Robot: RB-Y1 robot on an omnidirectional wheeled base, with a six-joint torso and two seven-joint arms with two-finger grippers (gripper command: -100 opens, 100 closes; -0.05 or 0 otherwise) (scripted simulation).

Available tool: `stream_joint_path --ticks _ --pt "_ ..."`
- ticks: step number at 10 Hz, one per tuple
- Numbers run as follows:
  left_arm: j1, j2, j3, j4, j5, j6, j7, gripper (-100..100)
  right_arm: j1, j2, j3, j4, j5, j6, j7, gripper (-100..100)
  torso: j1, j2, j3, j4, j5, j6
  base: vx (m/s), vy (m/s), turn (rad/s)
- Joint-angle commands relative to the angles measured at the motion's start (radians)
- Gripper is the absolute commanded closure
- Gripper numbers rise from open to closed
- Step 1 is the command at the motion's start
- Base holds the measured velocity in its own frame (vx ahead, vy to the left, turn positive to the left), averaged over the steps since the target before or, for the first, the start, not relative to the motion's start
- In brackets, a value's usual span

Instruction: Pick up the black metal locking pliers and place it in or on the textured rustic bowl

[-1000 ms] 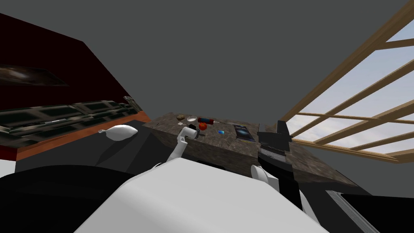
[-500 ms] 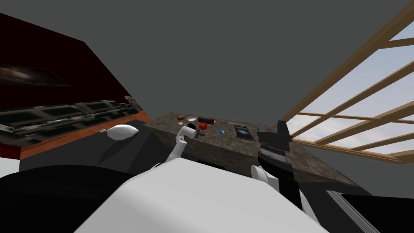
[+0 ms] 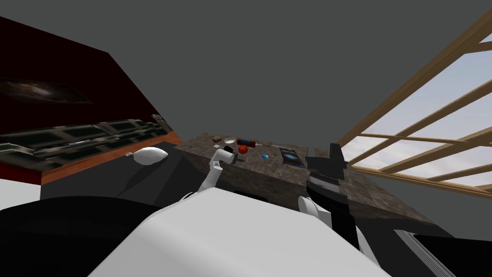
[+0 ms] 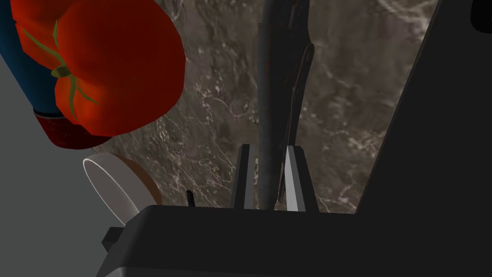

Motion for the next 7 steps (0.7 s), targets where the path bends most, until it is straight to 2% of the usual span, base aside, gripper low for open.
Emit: stream_joint_path --ticks 1,5,7 --pt "-0.008 -0.006 -0.004 -0.009 0.006 0.034 -0.006 100 0.000 0.000 0.000 0.000 0.000 0.000 0.000 0 0.000 0.000 0.000 0.000 0.000 0.000 -0.071 0.067 0.057" --pt "-0.032 -0.020 -0.012 -0.026 0.020 0.097 -0.022 100 0.000 0.000 0.000 0.000 0.000 0.000 0.000 0 0.000 0.001 0.000 0.000 0.000 0.000 -0.067 0.062 0.055" --pt "-0.051 -0.031 -0.017 -0.039 0.031 0.142 -0.034 100 0.000 0.000 0.000 0.000 0.000 0.000 0.000 0 0.003 0.002 0.001 0.000 0.000 0.000 -0.097 0.106 0.082"
